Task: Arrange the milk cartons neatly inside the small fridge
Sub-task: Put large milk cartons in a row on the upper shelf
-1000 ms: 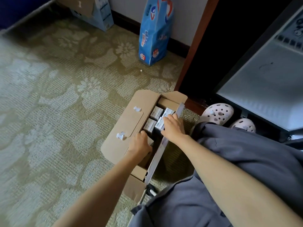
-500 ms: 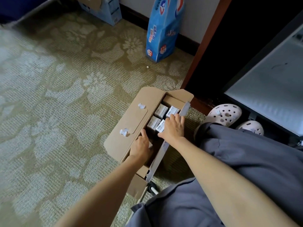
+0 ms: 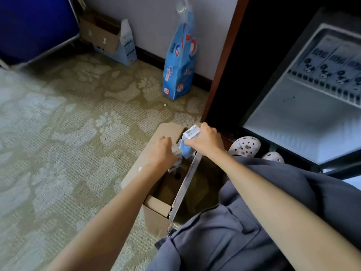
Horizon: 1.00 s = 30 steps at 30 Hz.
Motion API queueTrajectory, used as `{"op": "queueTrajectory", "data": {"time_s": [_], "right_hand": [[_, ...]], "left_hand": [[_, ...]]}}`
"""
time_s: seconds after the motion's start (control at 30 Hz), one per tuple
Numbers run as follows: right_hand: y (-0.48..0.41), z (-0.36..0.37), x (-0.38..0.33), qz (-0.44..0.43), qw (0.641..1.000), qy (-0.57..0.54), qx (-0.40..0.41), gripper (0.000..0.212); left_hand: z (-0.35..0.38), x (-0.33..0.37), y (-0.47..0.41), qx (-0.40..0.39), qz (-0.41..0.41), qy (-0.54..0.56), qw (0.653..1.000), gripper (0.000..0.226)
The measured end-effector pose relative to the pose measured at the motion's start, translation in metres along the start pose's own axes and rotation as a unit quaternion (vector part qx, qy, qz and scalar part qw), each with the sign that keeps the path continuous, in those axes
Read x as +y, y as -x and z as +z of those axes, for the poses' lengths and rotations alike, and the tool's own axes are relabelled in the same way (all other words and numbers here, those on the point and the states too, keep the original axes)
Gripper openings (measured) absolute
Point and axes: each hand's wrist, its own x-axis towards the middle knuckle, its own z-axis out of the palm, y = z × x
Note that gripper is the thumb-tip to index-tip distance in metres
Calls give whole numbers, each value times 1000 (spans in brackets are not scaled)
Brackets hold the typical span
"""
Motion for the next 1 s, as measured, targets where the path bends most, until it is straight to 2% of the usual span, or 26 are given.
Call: {"op": "queueTrajectory", "data": {"time_s": [0.1, 0.23, 0.4, 0.57, 1.0], "right_hand": [[10, -36, 0, -3, 997, -33, 63, 54], [20, -89, 12, -20, 985, -70, 154, 45], [26, -154, 47, -18, 962, -139, 235, 33], [28, -200, 94, 12, 935, -181, 306, 30], [-5, -250, 236, 112, 883, -178, 420, 39]], "left_hand": [[-26, 25, 3, 48, 54, 23, 997, 25], [-58, 77, 6, 83, 103, 36, 991, 29], [-77, 143, 4, 137, 207, 26, 968, 23], [-74, 212, -5, 116, 291, 10, 949, 22], [-9, 375, -48, 26, 389, -11, 921, 19]]}}
